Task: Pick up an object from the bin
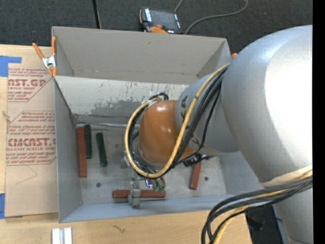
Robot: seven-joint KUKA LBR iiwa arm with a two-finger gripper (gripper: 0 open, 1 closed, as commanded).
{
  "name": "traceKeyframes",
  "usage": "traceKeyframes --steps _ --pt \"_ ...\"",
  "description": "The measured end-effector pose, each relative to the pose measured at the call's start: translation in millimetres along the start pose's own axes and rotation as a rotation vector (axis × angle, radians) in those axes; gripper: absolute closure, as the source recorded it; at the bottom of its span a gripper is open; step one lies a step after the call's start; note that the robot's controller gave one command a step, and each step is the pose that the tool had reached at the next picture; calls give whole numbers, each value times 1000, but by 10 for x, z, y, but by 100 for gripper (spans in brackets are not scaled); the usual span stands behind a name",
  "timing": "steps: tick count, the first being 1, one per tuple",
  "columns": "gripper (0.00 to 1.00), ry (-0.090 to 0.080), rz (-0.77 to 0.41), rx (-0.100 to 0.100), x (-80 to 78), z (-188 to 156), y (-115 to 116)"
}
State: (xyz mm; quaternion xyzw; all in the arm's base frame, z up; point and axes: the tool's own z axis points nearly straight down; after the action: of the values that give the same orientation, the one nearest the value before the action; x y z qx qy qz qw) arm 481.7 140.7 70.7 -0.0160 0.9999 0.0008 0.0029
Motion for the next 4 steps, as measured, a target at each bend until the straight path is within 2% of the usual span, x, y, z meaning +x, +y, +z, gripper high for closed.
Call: traceKeyframes --steps 1,2,3,4 --pt "100 9 0 1 18 -1 0" --pt "0 0 1 -1 0 2 -2" --pt "100 3 1 0 5 -3 -4" --pt "100 -5 32 0 -362 -1328 -220"
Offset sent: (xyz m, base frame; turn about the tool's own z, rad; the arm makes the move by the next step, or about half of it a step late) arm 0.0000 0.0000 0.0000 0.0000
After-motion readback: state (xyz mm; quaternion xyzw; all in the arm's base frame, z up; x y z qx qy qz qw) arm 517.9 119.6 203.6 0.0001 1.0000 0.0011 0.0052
